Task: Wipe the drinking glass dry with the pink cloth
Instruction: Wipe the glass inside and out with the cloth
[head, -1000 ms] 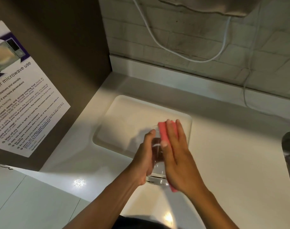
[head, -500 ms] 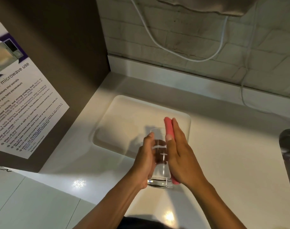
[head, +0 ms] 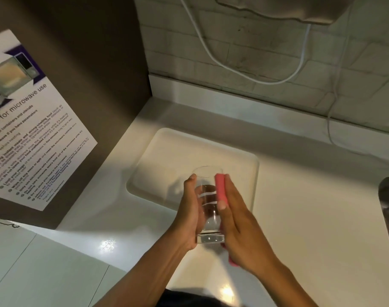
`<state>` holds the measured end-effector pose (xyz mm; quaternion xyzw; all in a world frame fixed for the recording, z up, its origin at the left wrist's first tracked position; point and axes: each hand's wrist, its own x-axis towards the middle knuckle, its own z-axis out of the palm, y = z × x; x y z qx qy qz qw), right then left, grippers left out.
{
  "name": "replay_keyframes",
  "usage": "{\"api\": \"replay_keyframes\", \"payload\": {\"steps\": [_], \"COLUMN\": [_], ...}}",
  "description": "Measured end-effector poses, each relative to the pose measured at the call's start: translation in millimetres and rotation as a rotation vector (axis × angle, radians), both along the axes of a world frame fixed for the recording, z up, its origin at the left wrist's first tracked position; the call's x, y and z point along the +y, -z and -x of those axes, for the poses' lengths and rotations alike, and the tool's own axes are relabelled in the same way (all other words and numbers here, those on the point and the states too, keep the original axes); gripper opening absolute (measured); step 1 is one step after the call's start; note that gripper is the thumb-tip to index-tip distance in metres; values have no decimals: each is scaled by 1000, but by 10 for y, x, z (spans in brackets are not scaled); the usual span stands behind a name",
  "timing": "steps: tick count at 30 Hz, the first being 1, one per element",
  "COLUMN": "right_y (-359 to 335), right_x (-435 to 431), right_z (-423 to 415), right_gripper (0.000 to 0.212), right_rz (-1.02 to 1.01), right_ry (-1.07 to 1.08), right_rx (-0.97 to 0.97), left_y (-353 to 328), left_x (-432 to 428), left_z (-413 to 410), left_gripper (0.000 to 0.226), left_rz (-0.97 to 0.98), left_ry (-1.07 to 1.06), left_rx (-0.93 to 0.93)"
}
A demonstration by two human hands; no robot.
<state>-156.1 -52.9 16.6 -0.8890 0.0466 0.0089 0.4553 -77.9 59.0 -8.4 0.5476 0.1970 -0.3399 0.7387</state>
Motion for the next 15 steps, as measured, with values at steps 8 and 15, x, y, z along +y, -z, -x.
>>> {"api": "replay_keyframes", "payload": {"steps": [8,15], "right_y": [-96,-49], "right_x": [-63,15], "right_z": [-186,2], "right_gripper": [55,55], "right_rz": [-64,80], "right_ry": [63,-117], "right_rx": [25,12], "left_y": [-40,-4], "left_x": [-26,43], "left_z": [102,-46], "left_gripper": [75,70], "left_rz": [-37,-21], "left_ry": [45,33], "left_rx": [6,-18]}}
